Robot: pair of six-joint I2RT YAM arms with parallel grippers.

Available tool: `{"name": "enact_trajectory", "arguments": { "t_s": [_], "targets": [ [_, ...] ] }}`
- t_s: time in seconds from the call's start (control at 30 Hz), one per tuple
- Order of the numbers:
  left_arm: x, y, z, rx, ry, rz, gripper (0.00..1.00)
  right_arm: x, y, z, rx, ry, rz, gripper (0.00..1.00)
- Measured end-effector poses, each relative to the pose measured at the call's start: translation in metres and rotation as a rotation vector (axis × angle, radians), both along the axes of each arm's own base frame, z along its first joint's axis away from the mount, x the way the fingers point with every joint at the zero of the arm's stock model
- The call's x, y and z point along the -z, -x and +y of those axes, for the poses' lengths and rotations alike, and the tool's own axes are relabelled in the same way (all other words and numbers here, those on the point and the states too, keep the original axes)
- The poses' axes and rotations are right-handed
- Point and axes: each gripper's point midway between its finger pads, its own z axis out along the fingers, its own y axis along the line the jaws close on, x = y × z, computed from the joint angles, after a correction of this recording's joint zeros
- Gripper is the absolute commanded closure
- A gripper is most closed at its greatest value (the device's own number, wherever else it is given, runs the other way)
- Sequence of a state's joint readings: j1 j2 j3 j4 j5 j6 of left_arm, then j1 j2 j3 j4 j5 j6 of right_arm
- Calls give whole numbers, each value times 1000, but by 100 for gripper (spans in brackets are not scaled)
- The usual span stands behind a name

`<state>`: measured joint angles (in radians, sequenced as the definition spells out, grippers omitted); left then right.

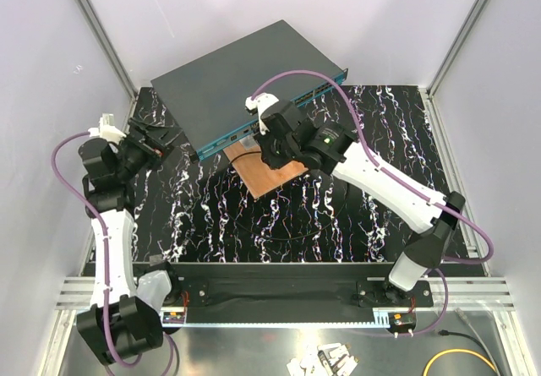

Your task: Insert the plug into the switch port

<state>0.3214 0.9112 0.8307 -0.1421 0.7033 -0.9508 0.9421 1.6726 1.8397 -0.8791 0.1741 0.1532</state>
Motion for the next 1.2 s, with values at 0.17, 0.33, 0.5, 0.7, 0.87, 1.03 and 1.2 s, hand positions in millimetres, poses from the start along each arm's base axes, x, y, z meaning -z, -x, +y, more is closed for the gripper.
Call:
{"name": "enact_trajectory", "arguments": {
  "t_s": [0.17,0.33,0.5,0.7,0.87,1.03,1.2],
  "targets": [
    [8,-7,-12,38,31,9,9,11,-7,0,23,36,-5,100],
    [3,-12,-27,81,56,-16,13,23,-14,3,35,65,-5,100],
    [1,-16,-40,118,83,-23,32,31,-21,5,49,92,-14,100],
    [3,-16,-46,117,134,2,53,23,-27,4,69,88,-39,100],
    [2,-16,-46,109,138,-8,65,10,-36,3,84,59,-54,100],
    [2,-16,-47,95,141,-13,73,9,-41,2,89,57,-45,100],
    [2,-16,-48,90,142,-18,77,16,-43,5,90,68,-33,100]
  ]
}}
